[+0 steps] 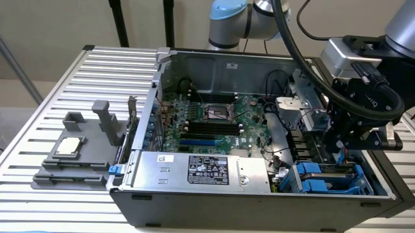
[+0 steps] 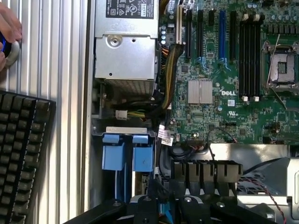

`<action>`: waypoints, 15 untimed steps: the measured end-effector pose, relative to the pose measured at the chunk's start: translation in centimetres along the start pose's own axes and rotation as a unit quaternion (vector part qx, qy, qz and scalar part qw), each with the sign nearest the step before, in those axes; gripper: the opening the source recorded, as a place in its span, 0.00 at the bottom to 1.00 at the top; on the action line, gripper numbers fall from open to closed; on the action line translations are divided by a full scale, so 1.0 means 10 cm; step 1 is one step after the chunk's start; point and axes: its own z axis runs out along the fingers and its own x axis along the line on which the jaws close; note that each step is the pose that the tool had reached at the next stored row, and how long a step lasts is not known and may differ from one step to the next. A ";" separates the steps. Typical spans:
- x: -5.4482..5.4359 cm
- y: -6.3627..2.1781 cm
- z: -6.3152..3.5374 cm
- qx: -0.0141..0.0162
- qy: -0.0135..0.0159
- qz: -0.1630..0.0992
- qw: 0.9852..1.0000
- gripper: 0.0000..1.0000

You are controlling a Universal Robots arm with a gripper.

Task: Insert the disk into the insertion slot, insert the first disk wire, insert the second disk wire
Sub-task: 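Insert the second disk wire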

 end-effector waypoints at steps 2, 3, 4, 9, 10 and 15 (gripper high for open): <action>0.00 -0.013 0.016 0.000 0.000 0.000 1.000 0.25; 0.00 -0.013 0.024 0.000 0.000 0.000 1.000 0.25; 0.00 -0.013 0.032 0.000 0.000 0.000 1.000 0.25; 0.00 -0.015 0.073 0.000 0.000 0.001 1.000 0.16; 0.00 -0.015 0.086 0.000 0.000 0.001 1.000 0.16; 0.03 -0.017 0.161 0.000 0.000 0.003 1.000 0.16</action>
